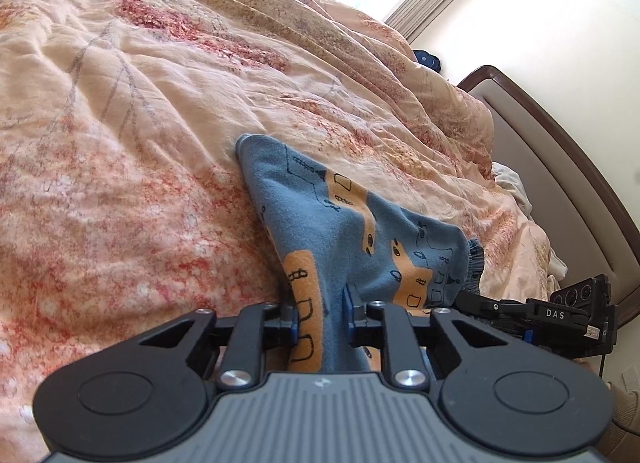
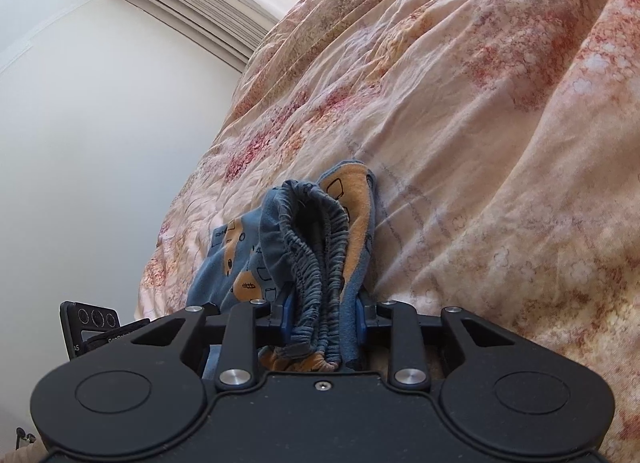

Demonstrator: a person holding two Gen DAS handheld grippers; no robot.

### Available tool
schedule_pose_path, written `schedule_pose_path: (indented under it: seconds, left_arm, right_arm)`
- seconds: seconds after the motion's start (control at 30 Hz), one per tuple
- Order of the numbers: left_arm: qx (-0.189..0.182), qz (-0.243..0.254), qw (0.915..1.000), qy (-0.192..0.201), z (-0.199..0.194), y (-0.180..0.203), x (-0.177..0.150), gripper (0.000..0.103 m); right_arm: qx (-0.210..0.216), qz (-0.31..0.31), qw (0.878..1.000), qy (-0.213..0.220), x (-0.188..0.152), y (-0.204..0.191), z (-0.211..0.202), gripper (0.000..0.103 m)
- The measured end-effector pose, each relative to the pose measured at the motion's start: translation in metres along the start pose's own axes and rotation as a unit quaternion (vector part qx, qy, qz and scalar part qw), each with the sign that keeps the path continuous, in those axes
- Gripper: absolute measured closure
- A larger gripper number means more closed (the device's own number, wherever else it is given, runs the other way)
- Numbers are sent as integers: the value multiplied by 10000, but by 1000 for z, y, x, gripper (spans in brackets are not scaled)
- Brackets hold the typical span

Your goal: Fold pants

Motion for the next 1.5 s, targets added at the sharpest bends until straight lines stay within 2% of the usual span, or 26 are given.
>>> schedule_pose_path:
  seconds: [0.1, 0.33, 0.67, 0.8, 1.13, 1.2, 1.3, 1.5]
  left_arm:
    - [46, 107, 9998, 142, -8, 8, 0, 90]
    - [29, 113, 9992, 390, -52, 29, -2, 91]
    - [95, 114, 9987, 494, -108, 42, -21, 91]
    - [78, 157, 9983, 562, -126, 43, -24, 90]
    - [122, 161, 9988, 437, -124, 37, -28, 90]
    - [130, 210, 9988, 427, -116, 37, -20, 90]
    - [145, 313, 9983, 473, -96, 38, 14, 90]
    - [248, 404, 9974, 535, -25, 34, 113, 90]
  right_arm:
    - [36, -114, 9999, 86, -2, -8, -4, 77]
    - [286, -237, 9987, 351, -11, -46, -23, 79]
    - [482, -327, 9971, 484, -34, -95, -50, 79]
    - [544, -431, 9967, 413, -42, -113, -57, 79]
    - [494, -261, 9978, 347, -57, -114, -55, 79]
    - [466, -279, 9980, 320, -53, -112, -50, 79]
    - [430, -351, 9980, 305, -33, -109, -38, 79]
    - [290, -413, 9980, 380, 64, -86, 13, 79]
Point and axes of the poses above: each gripper's, at about its wrist camera, not at the fingertips, and z roughly the way its jaws point, y to its right, x to its top, the point moved 4 cm from there along z, roughly the way its jaws point, and after that the axes turned 12 degrees about x, right-handed, at the moved point
